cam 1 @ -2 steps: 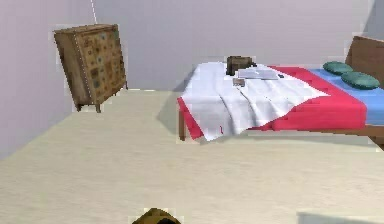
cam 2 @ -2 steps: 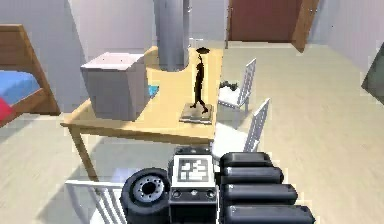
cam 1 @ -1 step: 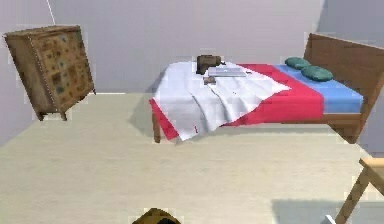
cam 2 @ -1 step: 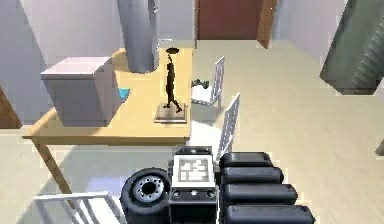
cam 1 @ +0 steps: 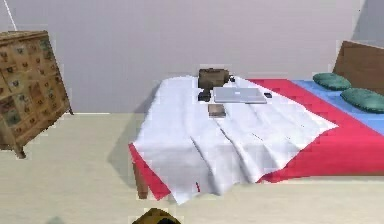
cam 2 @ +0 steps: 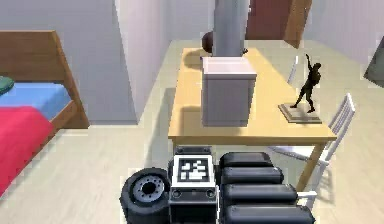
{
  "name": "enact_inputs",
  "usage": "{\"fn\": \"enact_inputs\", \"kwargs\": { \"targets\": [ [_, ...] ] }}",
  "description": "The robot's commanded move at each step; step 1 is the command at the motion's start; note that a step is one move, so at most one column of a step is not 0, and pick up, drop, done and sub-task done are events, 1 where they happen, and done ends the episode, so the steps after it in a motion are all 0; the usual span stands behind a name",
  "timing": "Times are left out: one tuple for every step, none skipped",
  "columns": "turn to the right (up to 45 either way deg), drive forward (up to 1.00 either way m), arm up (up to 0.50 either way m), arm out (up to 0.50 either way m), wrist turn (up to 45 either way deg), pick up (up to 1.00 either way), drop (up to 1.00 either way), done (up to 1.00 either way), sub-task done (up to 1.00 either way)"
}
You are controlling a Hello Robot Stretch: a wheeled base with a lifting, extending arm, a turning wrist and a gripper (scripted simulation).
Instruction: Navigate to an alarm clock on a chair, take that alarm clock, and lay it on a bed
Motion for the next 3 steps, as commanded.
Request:
{"fn": "enact_inputs", "kwargs": {
  "targets": [
    [45.0,0.0,0.0,0.0,0.0,0.0,0.0,0.0,0.0],
    [6.0,0.0,0.0,0.0,0.0,0.0,0.0,0.0,0.0],
    [0.0,0.85,0.0,0.0,0.0,0.0,0.0,0.0,0.0]
  ]
}}
